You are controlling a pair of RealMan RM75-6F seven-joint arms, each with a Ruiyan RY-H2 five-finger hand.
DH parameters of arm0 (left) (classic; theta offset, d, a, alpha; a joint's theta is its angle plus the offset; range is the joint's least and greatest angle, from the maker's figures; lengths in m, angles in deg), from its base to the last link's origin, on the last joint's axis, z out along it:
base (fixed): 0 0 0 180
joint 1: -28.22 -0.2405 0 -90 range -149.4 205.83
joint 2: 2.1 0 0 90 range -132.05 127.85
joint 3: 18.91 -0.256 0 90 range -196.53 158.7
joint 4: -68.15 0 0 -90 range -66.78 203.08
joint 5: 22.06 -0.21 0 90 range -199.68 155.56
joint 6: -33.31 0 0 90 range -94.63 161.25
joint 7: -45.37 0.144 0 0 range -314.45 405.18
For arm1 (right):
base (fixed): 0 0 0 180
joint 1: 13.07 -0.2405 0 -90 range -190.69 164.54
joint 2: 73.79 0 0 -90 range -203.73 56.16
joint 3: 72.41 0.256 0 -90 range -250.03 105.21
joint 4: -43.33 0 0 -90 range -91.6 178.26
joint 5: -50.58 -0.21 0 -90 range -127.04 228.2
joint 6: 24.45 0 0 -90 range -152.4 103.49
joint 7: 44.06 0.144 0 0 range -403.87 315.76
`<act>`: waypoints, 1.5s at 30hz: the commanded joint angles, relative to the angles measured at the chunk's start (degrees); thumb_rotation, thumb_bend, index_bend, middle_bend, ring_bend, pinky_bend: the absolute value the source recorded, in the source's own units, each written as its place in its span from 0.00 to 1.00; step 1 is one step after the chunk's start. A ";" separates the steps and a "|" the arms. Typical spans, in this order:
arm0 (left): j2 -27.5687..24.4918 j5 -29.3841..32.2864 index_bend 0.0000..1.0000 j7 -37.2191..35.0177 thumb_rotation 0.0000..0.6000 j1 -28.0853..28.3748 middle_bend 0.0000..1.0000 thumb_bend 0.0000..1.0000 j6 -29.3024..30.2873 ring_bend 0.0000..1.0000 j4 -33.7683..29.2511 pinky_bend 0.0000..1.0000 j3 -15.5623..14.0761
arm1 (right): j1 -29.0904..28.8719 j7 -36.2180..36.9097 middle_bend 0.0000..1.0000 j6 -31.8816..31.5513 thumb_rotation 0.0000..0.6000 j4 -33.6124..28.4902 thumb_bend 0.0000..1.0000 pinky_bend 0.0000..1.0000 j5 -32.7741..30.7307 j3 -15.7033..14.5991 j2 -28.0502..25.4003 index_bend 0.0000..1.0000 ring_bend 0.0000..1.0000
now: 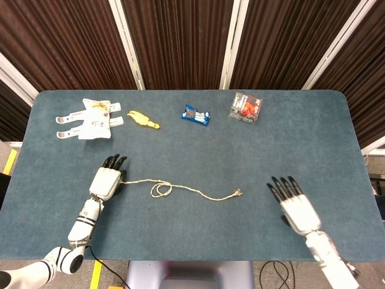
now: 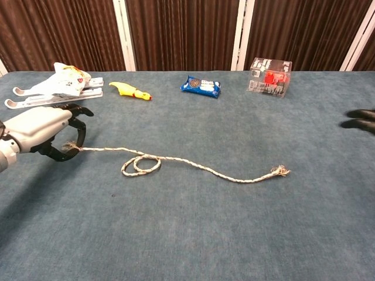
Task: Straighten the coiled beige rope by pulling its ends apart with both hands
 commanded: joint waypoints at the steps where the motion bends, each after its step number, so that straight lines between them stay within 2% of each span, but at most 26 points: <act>1: -1.73 -0.75 0.65 0.89 1.00 -0.82 0.11 0.43 1.50 0.00 -2.58 0.13 -0.65 | -4.25 -2.73 0.00 3.57 1.00 0.83 0.28 0.00 -0.40 2.50 4.14 0.33 0.00; 7: -3.62 -0.27 0.65 2.39 1.00 -1.41 0.11 0.43 2.38 0.00 -5.80 0.13 -0.54 | -9.63 -6.38 0.00 9.46 1.00 4.25 0.29 0.00 -2.69 4.54 10.27 0.47 0.00; 11: -4.49 0.15 0.65 3.01 1.00 -1.76 0.11 0.43 2.73 0.00 -7.21 0.13 -0.47 | -12.14 -8.64 0.00 12.58 1.00 7.01 0.30 0.00 -5.53 5.68 13.76 0.51 0.00; 16: -5.20 0.50 0.65 3.31 1.00 -1.99 0.11 0.43 2.99 0.00 -7.88 0.13 -0.37 | -13.90 -9.92 0.00 13.16 1.00 9.95 0.32 0.00 -7.24 6.24 16.82 0.55 0.00; 22: -5.42 0.74 0.65 2.93 1.00 -2.06 0.11 0.43 2.96 0.00 -7.71 0.13 -0.35 | -14.90 -9.20 0.00 13.08 1.00 11.99 0.40 0.00 -8.68 6.23 18.15 0.60 0.00; 42: -5.73 1.18 0.62 2.25 1.00 -1.83 0.10 0.43 2.41 0.00 -7.36 0.13 -0.30 | -17.16 -11.64 0.02 14.15 1.00 14.43 0.40 0.00 -13.59 5.21 20.02 0.65 0.00; 45: -5.71 1.19 0.62 2.20 1.00 -1.74 0.10 0.43 2.34 0.00 -7.31 0.13 -0.28 | -17.40 -11.72 0.03 13.90 1.00 14.65 0.44 0.00 -13.71 4.97 20.27 0.68 0.00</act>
